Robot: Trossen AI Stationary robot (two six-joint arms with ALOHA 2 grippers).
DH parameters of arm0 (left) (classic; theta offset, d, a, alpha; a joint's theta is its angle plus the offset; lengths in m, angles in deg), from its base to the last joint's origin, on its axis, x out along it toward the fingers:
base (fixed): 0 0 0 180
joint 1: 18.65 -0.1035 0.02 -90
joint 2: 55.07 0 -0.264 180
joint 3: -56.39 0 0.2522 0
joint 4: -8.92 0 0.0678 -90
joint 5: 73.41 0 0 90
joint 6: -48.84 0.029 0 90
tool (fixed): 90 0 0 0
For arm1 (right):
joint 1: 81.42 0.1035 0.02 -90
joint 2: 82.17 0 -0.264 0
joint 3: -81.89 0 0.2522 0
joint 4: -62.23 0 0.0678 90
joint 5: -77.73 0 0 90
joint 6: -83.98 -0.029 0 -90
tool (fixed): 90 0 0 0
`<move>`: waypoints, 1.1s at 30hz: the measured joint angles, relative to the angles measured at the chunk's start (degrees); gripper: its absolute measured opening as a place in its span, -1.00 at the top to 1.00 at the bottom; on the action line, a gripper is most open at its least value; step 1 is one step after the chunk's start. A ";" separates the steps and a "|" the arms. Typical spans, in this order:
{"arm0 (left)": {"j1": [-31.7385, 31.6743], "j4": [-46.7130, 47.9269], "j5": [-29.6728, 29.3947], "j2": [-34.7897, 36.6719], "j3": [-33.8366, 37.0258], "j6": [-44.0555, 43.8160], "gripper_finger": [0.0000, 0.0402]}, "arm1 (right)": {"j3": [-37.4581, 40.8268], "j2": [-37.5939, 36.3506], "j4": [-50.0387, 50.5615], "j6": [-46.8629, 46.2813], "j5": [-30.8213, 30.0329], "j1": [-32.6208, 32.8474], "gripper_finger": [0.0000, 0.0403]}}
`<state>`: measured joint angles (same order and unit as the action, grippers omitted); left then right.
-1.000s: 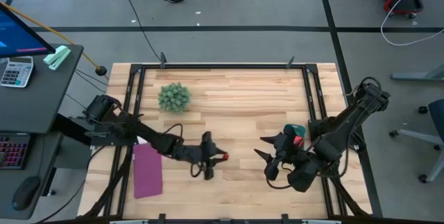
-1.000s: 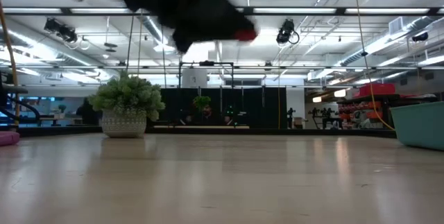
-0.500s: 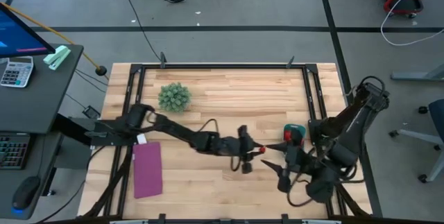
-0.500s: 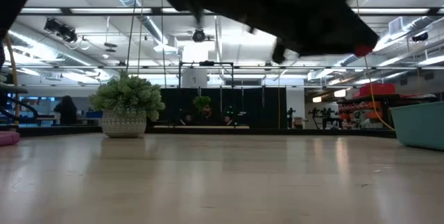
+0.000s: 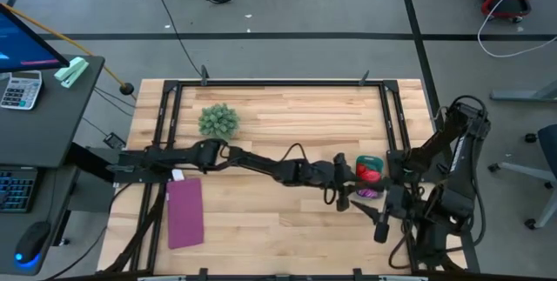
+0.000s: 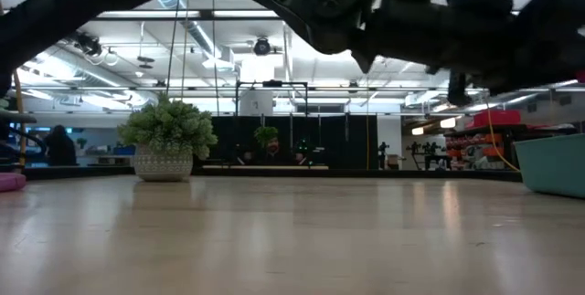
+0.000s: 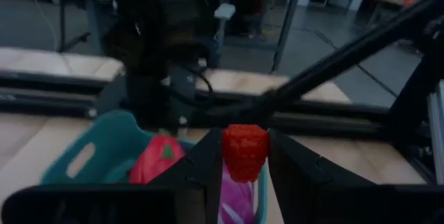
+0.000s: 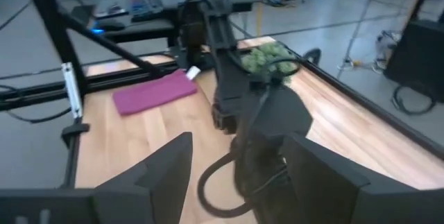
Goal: Pick and placing Produce into tupperware
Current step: Put the red strawberry into the green bin, then return to Home Position
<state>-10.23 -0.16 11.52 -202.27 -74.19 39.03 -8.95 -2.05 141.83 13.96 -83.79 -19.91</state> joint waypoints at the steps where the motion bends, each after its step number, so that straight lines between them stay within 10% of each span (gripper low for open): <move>1: 0.00 1.02 0.20 -0.91 -1.29 0.01 0.46 | 0.41 0.00 1.21 -2.25 -0.01 -0.09 -0.17; 33: -1.61 15.29 0.24 1.93 -3.88 3.49 0.05 | 1.03 1.09 0.37 -4.51 8.89 -1.39 -0.17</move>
<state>-11.84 15.13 11.76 -200.34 -78.07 42.52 -7.92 -0.96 142.20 9.46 -74.90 -21.30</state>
